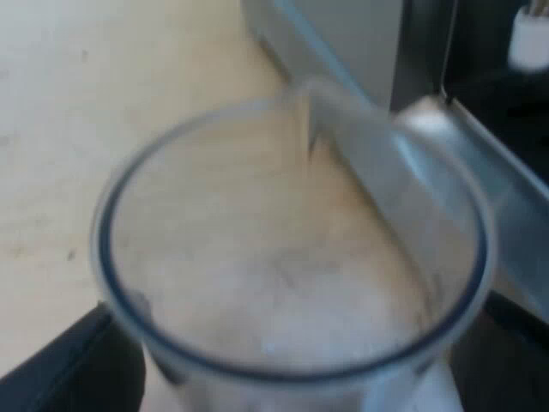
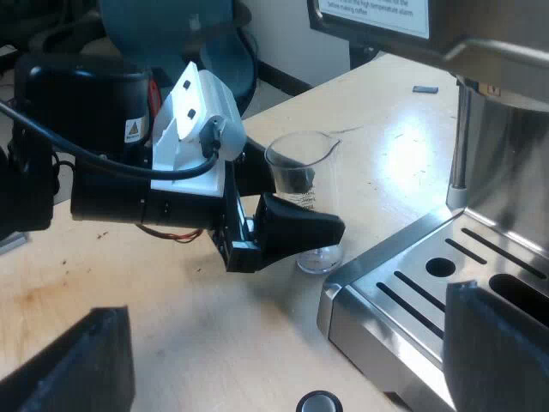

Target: Pour the beans into the coffee machine

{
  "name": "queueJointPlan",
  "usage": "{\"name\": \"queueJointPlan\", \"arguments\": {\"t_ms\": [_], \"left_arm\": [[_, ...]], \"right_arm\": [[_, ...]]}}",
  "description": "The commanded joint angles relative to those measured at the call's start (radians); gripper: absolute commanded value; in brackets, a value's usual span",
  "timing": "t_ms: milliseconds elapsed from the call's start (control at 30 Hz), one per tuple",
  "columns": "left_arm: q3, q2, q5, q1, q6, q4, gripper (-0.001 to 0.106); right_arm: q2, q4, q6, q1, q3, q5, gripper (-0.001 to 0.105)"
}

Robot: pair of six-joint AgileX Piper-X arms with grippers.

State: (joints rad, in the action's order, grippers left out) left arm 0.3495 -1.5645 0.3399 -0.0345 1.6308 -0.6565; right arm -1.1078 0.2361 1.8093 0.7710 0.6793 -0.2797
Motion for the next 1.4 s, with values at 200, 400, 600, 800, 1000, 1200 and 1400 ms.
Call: {"name": "queueJointPlan", "arguments": {"t_ms": [200, 400, 600, 800, 1000, 1200, 1400], "left_arm": [[0.004, 0.108, -0.023, -0.001, 0.025, 0.277, 0.075], [0.004, 0.247, -0.041, -0.001, 0.027, 0.445, 0.075], [0.004, 0.446, -0.053, -0.001, 0.027, 0.627, 0.075], [0.004, 0.669, -0.053, -0.001, 0.027, 0.780, 0.075], [0.026, 0.852, -0.053, -0.001, 0.027, 0.949, 0.075], [0.104, 0.953, -0.053, -0.001, 0.050, 1.086, 0.070], [0.183, 0.986, -0.043, -0.001, 0.125, 1.146, 0.070]], "right_arm": [[-0.001, 0.015, 0.009, 0.003, 0.002, -0.009, 0.079], [-0.001, 0.015, -0.028, 0.003, 0.002, -0.009, 0.079], [-0.001, 0.015, -0.059, 0.003, 0.002, -0.011, 0.079], [0.011, 0.013, -0.059, 0.003, 0.002, -0.011, 0.079], [0.081, -0.063, -0.059, 0.003, 0.002, -0.008, 0.079], [0.186, -0.272, -0.065, 0.003, 0.002, -0.008, 0.079], [0.293, -0.377, -0.114, 0.001, 0.004, 0.012, 0.079]]}}
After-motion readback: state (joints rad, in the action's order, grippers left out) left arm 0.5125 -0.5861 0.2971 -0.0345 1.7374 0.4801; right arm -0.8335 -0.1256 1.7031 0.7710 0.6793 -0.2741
